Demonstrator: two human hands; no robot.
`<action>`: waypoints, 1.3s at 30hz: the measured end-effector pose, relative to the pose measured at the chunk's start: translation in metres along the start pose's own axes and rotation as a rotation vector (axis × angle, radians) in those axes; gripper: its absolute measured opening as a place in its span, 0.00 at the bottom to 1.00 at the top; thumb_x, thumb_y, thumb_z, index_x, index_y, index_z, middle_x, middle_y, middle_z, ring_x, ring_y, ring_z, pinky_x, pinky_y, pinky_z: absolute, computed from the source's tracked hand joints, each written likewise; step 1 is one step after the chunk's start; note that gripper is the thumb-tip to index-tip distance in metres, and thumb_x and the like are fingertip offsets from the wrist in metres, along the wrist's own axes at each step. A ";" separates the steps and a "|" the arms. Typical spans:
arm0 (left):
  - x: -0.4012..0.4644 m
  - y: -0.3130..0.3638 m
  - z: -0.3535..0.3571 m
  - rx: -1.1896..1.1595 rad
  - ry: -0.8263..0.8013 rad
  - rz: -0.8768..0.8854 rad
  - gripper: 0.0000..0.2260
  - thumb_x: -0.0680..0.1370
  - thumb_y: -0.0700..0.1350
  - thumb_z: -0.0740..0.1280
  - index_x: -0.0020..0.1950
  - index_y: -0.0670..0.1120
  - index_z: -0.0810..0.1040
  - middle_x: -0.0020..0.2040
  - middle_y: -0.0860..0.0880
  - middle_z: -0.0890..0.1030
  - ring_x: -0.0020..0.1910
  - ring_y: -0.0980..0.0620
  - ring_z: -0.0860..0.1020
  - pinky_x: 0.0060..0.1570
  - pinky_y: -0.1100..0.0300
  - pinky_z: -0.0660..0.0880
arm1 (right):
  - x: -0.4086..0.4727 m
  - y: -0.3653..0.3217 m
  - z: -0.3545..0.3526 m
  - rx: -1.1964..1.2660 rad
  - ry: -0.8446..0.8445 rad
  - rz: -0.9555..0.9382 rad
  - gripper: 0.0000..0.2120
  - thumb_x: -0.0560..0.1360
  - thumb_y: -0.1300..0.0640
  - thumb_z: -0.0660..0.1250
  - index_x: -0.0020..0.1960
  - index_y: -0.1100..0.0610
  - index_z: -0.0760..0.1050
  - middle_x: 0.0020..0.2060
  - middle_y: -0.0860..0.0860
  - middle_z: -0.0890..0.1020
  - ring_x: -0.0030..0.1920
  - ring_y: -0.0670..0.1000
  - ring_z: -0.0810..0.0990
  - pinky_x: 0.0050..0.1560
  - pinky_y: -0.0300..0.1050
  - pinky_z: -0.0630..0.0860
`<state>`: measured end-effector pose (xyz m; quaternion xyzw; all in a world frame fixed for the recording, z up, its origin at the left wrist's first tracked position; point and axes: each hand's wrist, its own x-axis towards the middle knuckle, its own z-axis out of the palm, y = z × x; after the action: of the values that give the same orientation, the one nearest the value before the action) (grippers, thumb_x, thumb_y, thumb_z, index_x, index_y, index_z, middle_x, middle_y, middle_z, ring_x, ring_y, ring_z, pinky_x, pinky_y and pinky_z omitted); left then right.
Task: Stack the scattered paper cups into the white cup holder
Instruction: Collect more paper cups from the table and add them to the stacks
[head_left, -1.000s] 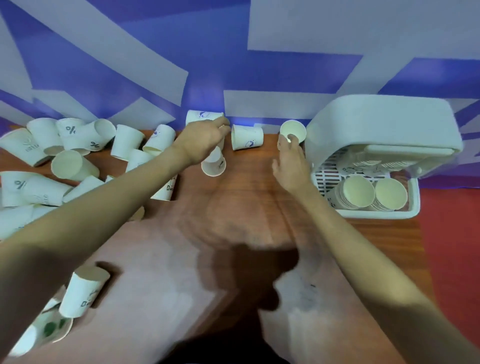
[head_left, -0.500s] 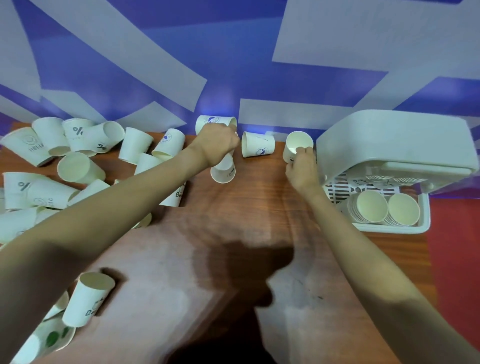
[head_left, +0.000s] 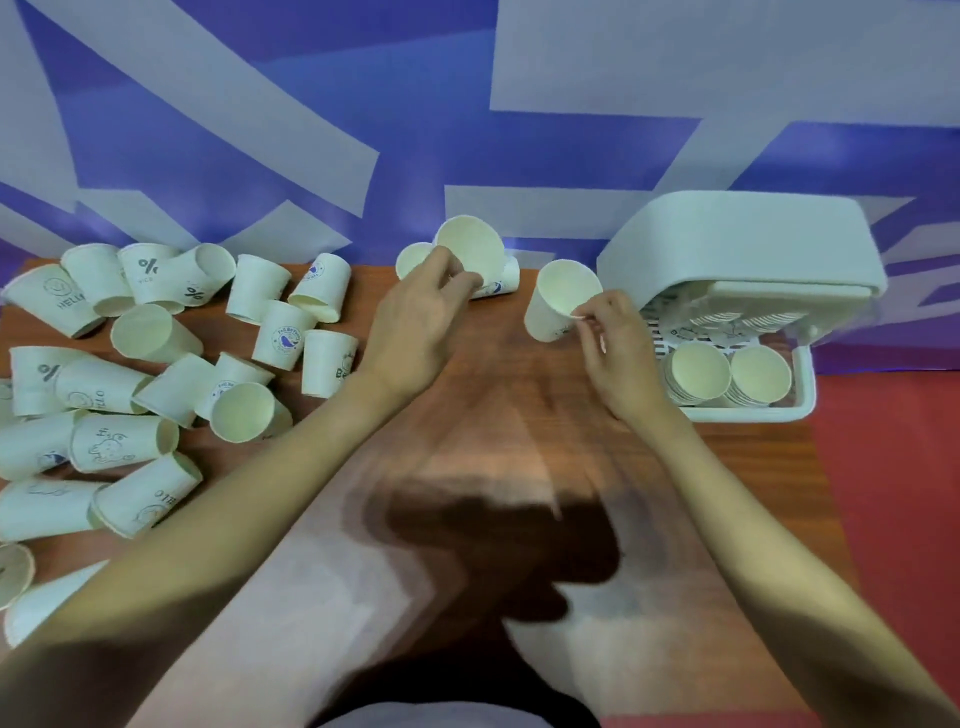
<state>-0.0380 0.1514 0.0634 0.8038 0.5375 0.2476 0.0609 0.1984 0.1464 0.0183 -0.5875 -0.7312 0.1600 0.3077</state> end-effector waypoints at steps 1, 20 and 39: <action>-0.004 0.012 0.001 -0.066 0.050 0.015 0.07 0.76 0.37 0.66 0.53 0.43 0.76 0.47 0.47 0.72 0.40 0.46 0.73 0.31 0.52 0.72 | -0.006 -0.001 -0.012 -0.007 0.030 -0.017 0.05 0.77 0.66 0.62 0.50 0.63 0.76 0.47 0.57 0.74 0.46 0.57 0.77 0.48 0.53 0.75; 0.036 0.180 0.092 -0.173 0.070 0.452 0.08 0.78 0.45 0.64 0.45 0.44 0.82 0.42 0.48 0.80 0.43 0.47 0.74 0.31 0.56 0.73 | -0.095 0.092 -0.153 -0.134 0.415 0.240 0.06 0.76 0.63 0.64 0.49 0.63 0.79 0.44 0.58 0.77 0.40 0.55 0.77 0.40 0.30 0.71; 0.028 0.170 0.168 -0.082 -0.326 0.411 0.03 0.72 0.38 0.68 0.42 0.40 0.81 0.42 0.43 0.79 0.42 0.41 0.76 0.31 0.52 0.76 | -0.105 0.149 -0.105 -0.225 0.050 0.358 0.10 0.76 0.66 0.63 0.55 0.63 0.79 0.49 0.59 0.79 0.50 0.63 0.78 0.45 0.53 0.77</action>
<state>0.1902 0.1345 -0.0114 0.9222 0.3356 0.1438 0.1278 0.3908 0.0707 -0.0184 -0.7424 -0.6205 0.1148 0.2251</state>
